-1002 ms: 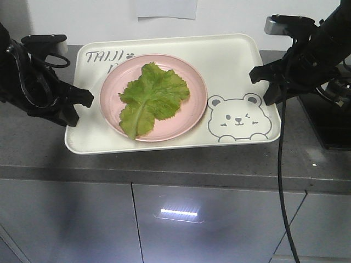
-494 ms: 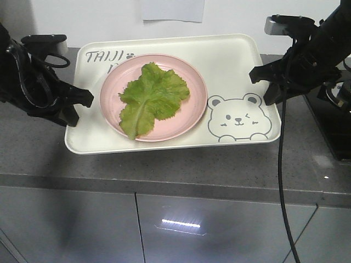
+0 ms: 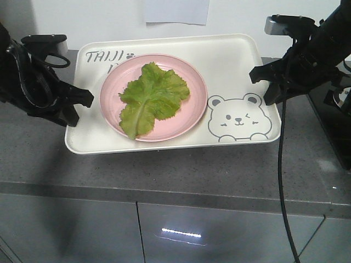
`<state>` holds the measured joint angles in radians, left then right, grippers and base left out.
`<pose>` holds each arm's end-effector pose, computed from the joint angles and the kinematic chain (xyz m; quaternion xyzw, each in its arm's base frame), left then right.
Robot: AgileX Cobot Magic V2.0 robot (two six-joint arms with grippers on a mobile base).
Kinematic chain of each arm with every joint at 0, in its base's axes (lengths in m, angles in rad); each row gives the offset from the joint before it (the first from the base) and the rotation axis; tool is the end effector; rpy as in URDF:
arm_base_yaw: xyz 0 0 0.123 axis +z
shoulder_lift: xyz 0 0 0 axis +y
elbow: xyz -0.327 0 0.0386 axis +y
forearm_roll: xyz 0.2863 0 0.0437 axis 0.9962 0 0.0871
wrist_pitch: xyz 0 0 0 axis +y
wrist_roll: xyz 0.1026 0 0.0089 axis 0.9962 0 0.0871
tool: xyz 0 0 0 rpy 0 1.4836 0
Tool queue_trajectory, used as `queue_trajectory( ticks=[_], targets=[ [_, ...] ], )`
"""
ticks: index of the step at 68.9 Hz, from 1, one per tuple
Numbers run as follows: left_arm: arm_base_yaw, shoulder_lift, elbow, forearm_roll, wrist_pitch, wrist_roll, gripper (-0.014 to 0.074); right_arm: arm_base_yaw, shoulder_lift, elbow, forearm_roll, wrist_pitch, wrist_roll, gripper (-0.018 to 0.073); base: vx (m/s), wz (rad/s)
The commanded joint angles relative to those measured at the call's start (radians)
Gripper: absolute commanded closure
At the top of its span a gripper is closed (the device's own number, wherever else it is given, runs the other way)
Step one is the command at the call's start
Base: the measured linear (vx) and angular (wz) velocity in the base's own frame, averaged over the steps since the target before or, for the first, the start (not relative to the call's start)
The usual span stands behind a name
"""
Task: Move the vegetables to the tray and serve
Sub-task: 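Hold the tray with both grippers while the base drives to another counter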
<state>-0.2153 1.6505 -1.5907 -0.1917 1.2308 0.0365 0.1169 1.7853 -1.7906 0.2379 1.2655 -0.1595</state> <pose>0.3768 -0.1014 0.3780 0.1081 0.9728 -0.1104 0.1727 0.4273 0.0735 0.3873 -0.1216 0.9658 0.1138 0.1987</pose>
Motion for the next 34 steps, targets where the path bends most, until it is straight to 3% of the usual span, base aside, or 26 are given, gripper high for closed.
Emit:
queue_trajectory(
  ticks=[1, 34],
  targets=[
    [-0.02, -0.052, -0.03, -0.095, -0.049, 0.028, 0.0602, 0.01, -0.055, -0.028, 0.086, 0.017, -0.021, 0.0564, 0.05, 0.0],
    [-0.02, -0.052, -0.03, -0.095, -0.049, 0.028, 0.0602, 0.01, -0.055, -0.028, 0.086, 0.017, -0.021, 0.0564, 0.06, -0.02]
  ],
)
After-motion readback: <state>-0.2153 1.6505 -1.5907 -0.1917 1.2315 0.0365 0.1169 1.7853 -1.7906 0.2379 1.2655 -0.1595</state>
